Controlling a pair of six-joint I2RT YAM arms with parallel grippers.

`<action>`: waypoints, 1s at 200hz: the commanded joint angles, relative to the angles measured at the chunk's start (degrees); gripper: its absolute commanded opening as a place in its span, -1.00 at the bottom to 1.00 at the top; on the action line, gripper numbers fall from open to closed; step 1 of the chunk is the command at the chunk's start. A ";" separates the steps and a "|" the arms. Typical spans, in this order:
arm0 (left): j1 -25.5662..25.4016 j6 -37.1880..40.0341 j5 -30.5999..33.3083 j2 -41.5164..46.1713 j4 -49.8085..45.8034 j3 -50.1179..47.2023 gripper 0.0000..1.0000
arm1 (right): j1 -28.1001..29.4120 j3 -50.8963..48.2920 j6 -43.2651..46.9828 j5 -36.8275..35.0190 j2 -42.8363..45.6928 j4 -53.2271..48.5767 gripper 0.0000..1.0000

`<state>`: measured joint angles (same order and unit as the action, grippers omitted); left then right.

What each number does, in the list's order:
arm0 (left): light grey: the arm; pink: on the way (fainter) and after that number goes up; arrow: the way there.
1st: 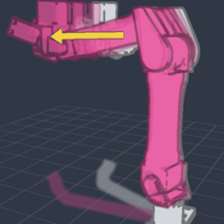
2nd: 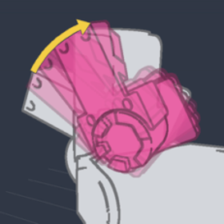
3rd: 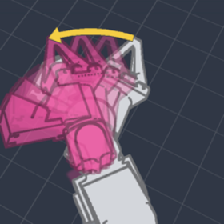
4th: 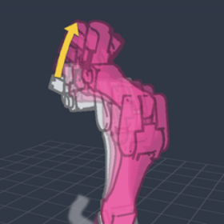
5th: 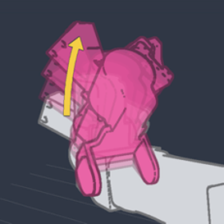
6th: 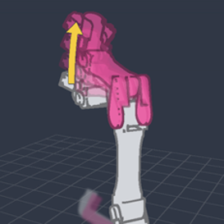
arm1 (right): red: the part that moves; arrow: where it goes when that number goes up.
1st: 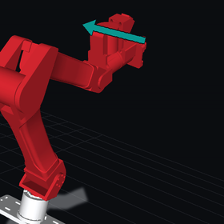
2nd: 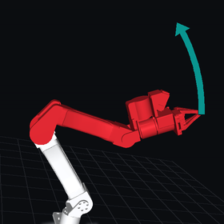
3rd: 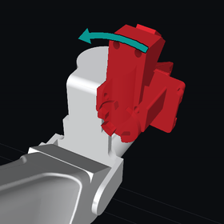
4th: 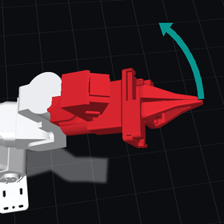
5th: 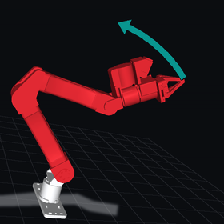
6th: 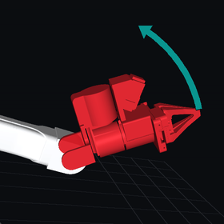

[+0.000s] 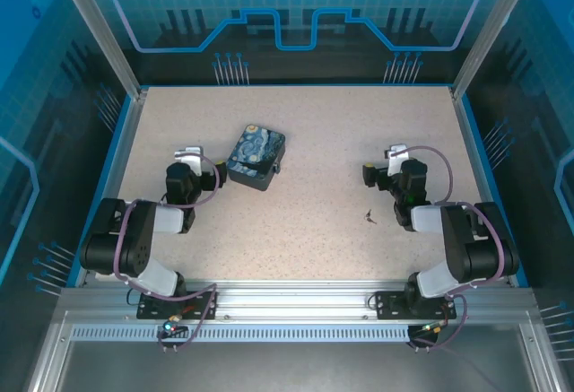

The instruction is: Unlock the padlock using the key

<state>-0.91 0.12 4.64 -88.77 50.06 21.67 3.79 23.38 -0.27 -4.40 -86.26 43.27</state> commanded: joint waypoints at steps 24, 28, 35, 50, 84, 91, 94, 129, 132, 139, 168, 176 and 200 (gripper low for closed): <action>0.31 0.41 -0.12 0.00 1.54 0.56 0.98 | -0.55 1.52 0.76 1.79 0.04 -0.33 1.00; 0.29 0.41 -0.16 -0.02 1.56 0.60 0.98 | -0.55 1.50 0.72 1.77 0.04 -0.29 0.99; 0.30 0.33 -0.27 0.00 1.23 0.76 0.98 | -0.60 1.46 0.79 1.88 0.04 -0.29 1.00; 0.47 0.25 -0.47 0.00 1.00 0.85 0.98 | -0.57 1.53 0.77 1.85 -0.01 -0.22 0.99; 0.53 0.15 -0.59 0.00 0.84 1.02 0.98 | -0.74 1.51 0.77 2.05 0.04 -0.33 1.00; 0.55 0.14 -0.60 0.00 0.86 1.04 0.98 | -0.69 1.48 0.66 2.01 0.04 -0.37 1.00; 0.56 0.15 -0.60 0.00 0.77 1.09 0.98 | -0.74 1.49 0.66 2.08 0.04 -0.31 1.00; 1.17 -0.32 -1.89 0.02 0.95 0.85 0.98 | -1.09 1.33 0.56 2.82 0.12 -0.20 1.00; 1.17 -0.30 -1.86 0.03 1.13 0.83 0.98 | -1.07 1.39 0.55 2.67 0.13 -0.08 1.00; 1.17 -0.26 -1.82 -0.03 1.72 0.58 0.98 | -1.02 2.35 0.22 1.81 0.63 -1.93 1.00; 1.13 -2.15 3.94 4.24 0.03 -0.41 0.98 | -1.07 7.60 -2.37 -3.90 10.00 -17.65 1.00; 1.08 -2.60 5.25 6.64 -3.45 0.18 0.98 | -1.13 8.04 -3.72 -4.43 13.17 -20.25 1.00; 1.08 -3.57 7.49 14.80 -17.62 4.42 0.98 | -1.81 11.89 -12.97 -3.99 21.40 -32.55 1.00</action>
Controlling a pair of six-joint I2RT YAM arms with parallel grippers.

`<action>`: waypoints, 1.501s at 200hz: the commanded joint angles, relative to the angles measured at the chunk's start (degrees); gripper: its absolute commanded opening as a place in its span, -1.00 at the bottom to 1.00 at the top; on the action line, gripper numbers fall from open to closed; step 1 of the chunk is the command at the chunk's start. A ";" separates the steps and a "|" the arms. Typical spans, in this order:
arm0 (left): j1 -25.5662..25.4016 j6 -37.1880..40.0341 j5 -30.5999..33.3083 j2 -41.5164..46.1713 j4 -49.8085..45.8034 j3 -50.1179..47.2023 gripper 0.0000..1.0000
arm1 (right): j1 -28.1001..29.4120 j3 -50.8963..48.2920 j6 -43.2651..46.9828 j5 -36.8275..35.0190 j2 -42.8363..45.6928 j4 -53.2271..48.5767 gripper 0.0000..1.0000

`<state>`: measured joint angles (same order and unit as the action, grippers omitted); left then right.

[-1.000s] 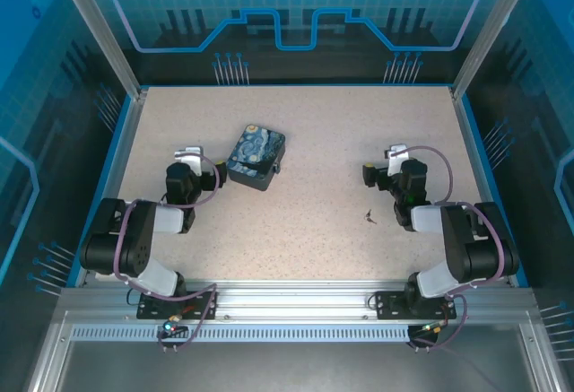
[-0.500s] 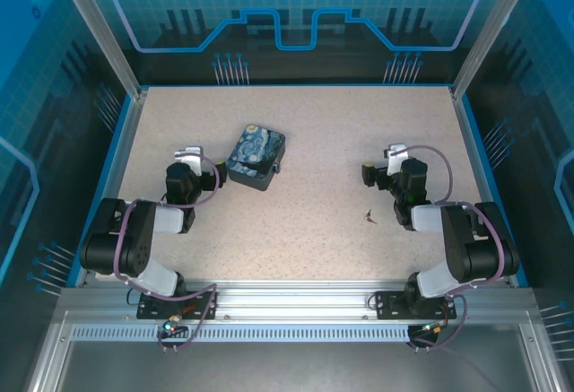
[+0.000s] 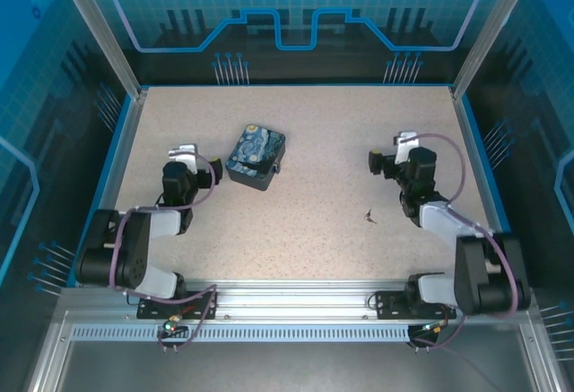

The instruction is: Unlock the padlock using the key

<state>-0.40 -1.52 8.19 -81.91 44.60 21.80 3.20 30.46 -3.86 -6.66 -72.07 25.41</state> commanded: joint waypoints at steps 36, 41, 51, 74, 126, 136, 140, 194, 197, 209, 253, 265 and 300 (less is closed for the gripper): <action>0.41 -9.15 1.91 16.45 -39.69 16.44 0.98 | -3.02 10.69 -17.17 8.49 12.12 -28.18 1.00; 0.31 -10.68 1.48 17.05 -43.36 18.09 0.98 | -3.07 11.15 -19.24 8.39 12.61 -30.12 1.00; -0.28 -13.27 -0.16 17.81 -49.39 21.32 0.98 | -3.66 12.39 -23.25 9.03 12.77 -34.34 0.99; -3.77 -15.97 -1.96 19.13 -61.23 28.16 0.98 | -4.09 14.89 -26.90 13.66 10.25 -42.52 0.99; -13.75 -21.85 -3.34 22.38 -73.72 34.63 0.98 | 0.34 9.93 -32.30 17.59 8.99 -52.07 0.59; -15.46 -23.54 -3.73 22.83 -74.23 34.24 0.98 | 2.03 8.85 -33.40 16.19 8.98 -53.64 0.51; -16.16 -23.99 -4.01 22.91 -74.18 33.92 0.98 | 2.65 8.47 -33.76 15.80 8.89 -54.19 0.48; -26.59 -30.29 -2.34 23.05 -70.40 28.54 0.98 | 12.20 7.58 -36.67 8.74 4.36 -58.46 -0.07; -27.28 -30.64 -1.92 23.16 -70.14 28.15 0.98 | 12.59 7.66 -36.87 8.38 4.00 -58.79 -0.10; -29.57 -31.88 -0.35 23.37 -68.78 26.63 0.98 | 13.27 7.90 -37.46 6.97 2.82 -59.69 -0.14; -35.62 -33.64 2.53 20.27 -65.69 26.02 0.97 | 14.24 7.86 -38.83 3.61 -0.03 -59.65 -0.15; -36.30 -33.75 2.44 18.50 -65.14 26.84 0.98 | 14.59 8.08 -39.08 3.25 -1.24 -59.18 -0.15; -38.41 -33.18 2.19 13.21 -63.04 29.77 0.98 | 16.08 9.69 -39.73 1.72 -5.44 -58.21 -0.18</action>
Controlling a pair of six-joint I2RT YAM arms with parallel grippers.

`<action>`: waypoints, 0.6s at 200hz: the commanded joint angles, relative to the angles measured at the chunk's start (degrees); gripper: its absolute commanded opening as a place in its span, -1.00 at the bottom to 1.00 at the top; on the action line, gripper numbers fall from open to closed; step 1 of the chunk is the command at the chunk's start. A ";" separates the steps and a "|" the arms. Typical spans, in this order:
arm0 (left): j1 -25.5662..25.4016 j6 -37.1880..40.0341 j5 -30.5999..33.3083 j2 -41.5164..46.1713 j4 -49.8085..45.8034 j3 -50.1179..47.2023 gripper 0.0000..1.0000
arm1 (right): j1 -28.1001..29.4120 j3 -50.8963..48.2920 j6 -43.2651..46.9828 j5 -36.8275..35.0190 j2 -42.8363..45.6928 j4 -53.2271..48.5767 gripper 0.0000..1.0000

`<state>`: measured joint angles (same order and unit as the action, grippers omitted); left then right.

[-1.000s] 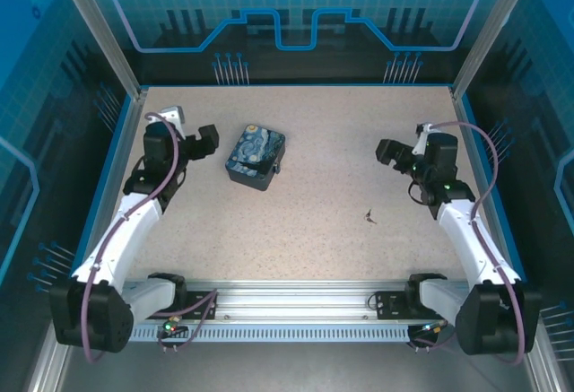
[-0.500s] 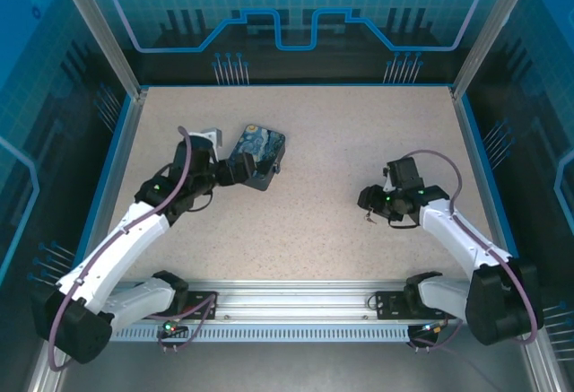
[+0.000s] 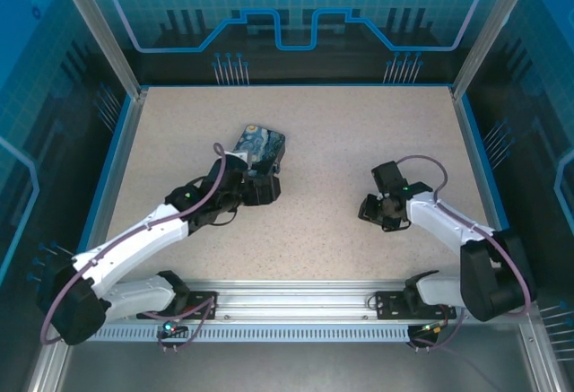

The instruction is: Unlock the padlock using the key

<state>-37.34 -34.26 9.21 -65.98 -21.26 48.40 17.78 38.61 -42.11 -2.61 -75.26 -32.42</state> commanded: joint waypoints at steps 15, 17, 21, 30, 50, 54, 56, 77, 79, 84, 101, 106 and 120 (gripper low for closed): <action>-2.04 -0.06 0.50 -5.00 3.95 4.43 0.98 | 2.23 1.90 -1.74 -2.95 -3.40 -0.26 -0.19; -2.10 -0.03 0.40 -5.29 4.05 4.55 0.98 | 2.32 1.91 -1.75 -3.04 -3.47 -0.20 -0.19; -2.21 0.05 0.22 -5.94 4.30 4.99 0.98 | 2.40 1.99 -1.78 -3.10 -3.70 -0.10 -0.19; -2.58 0.30 0.00 -7.28 4.87 5.78 0.98 | 2.54 2.18 -1.87 -3.43 -4.21 -0.03 -0.20; -3.16 0.59 -0.93 -9.93 5.90 7.26 0.98 | 3.02 2.64 -1.87 -4.23 -5.02 -0.02 -0.20; -3.30 0.66 -1.11 -10.38 6.05 7.59 0.98 | 3.05 2.90 -1.92 -4.60 -5.23 -0.10 -0.20; -3.32 0.68 -1.19 -10.57 6.18 7.69 0.98 | 3.01 2.88 -1.92 -4.77 -5.29 -0.12 -0.20; -3.62 0.95 -1.91 -12.55 6.64 8.68 0.98 | 3.09 3.43 -1.75 -5.27 -5.59 0.25 -0.19; -3.68 0.95 -1.96 -12.72 6.66 8.76 0.98 | 3.13 3.52 -1.75 -5.40 -5.66 0.21 -0.19; -3.78 0.88 -2.00 -13.06 6.67 8.89 0.98 | 3.14 3.78 -1.63 -5.60 -5.85 0.12 -0.20; -3.92 0.86 -2.50 -13.99 6.93 9.08 0.98 | 3.16 4.70 -1.13 -6.46 -6.36 -0.09 -0.19; -3.89 0.78 -2.51 -14.16 7.01 9.08 0.98 | 3.21 4.91 -1.01 -6.48 -6.68 -0.11 -0.19; -4.05 0.69 -2.62 -14.54 7.15 9.08 0.98 | 3.21 5.79 -0.72 -6.65 -8.21 -0.31 -0.21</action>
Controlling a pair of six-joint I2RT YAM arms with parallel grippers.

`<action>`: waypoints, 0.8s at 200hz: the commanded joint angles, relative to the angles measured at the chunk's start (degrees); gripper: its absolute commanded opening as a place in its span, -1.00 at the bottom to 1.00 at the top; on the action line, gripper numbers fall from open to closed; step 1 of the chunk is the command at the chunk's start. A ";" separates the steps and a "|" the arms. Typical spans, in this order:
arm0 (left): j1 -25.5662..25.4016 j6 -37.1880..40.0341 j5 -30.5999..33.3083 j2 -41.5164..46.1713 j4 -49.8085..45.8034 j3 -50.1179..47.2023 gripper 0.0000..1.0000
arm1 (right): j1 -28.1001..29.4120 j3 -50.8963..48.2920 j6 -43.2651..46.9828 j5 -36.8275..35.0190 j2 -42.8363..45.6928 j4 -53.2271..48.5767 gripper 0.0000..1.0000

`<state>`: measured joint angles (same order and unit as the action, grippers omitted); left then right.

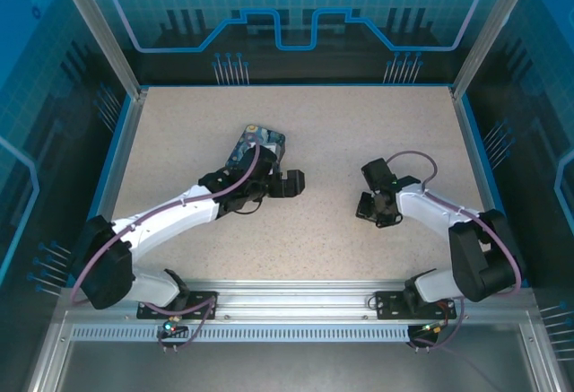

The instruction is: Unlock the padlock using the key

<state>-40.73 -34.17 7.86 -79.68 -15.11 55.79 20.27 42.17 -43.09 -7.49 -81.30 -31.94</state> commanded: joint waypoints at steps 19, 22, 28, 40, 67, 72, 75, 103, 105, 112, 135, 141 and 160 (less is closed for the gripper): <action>-0.61 0.60 -1.33 -1.09 1.05 1.60 0.98 | 0.73 2.89 0.47 -1.43 -4.05 -0.66 -0.26; -0.58 0.60 -1.35 -1.09 1.05 1.60 0.98 | 0.71 2.91 0.46 -1.46 -4.24 -0.62 -0.27; -0.61 0.60 -1.35 -1.14 1.05 1.61 0.98 | 0.73 2.91 0.46 -1.43 -4.47 -0.58 -0.28; -0.65 0.60 -1.31 -1.17 1.04 1.60 0.98 | 0.91 2.60 0.34 -1.62 -4.66 -0.36 -0.30; -0.63 0.25 -1.43 -1.28 1.25 1.63 0.98 | 1.00 1.72 -0.06 -1.55 -5.34 0.54 -0.32; -0.66 0.24 -1.44 -1.27 1.36 1.60 0.98 | 1.14 1.61 -0.06 -1.63 -5.60 0.73 -0.33; -0.60 0.28 -1.39 -1.27 1.40 1.60 0.98 | 1.17 1.55 -0.04 -1.64 -5.72 0.86 -0.34; -0.61 0.33 -1.27 -1.27 1.40 1.78 0.98 | 1.50 2.03 0.02 -2.12 -6.57 0.56 -0.47; -0.59 0.33 -1.22 -1.27 1.36 1.84 0.98 | 1.56 2.08 0.09 -2.08 -6.59 0.56 -0.48; -0.60 0.31 -1.26 -1.28 1.25 1.95 0.98 | 1.57 2.20 0.11 -1.93 -6.68 0.40 -0.49; -0.65 0.32 -1.09 -1.18 1.23 2.04 0.97 | 1.70 2.14 0.20 -1.61 -6.46 0.39 -0.62; -0.60 0.32 -1.01 -1.18 1.23 2.04 0.98 | 1.68 2.14 0.28 -1.65 -6.50 0.44 -0.63; -0.59 0.25 -0.87 -1.31 1.18 2.04 0.98 | 1.70 2.08 0.86 -1.31 -6.50 0.57 -0.80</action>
<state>-40.91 -34.20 7.64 -80.38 -14.63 55.92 21.06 44.05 -42.46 -9.43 -87.02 -31.18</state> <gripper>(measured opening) 0.990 0.137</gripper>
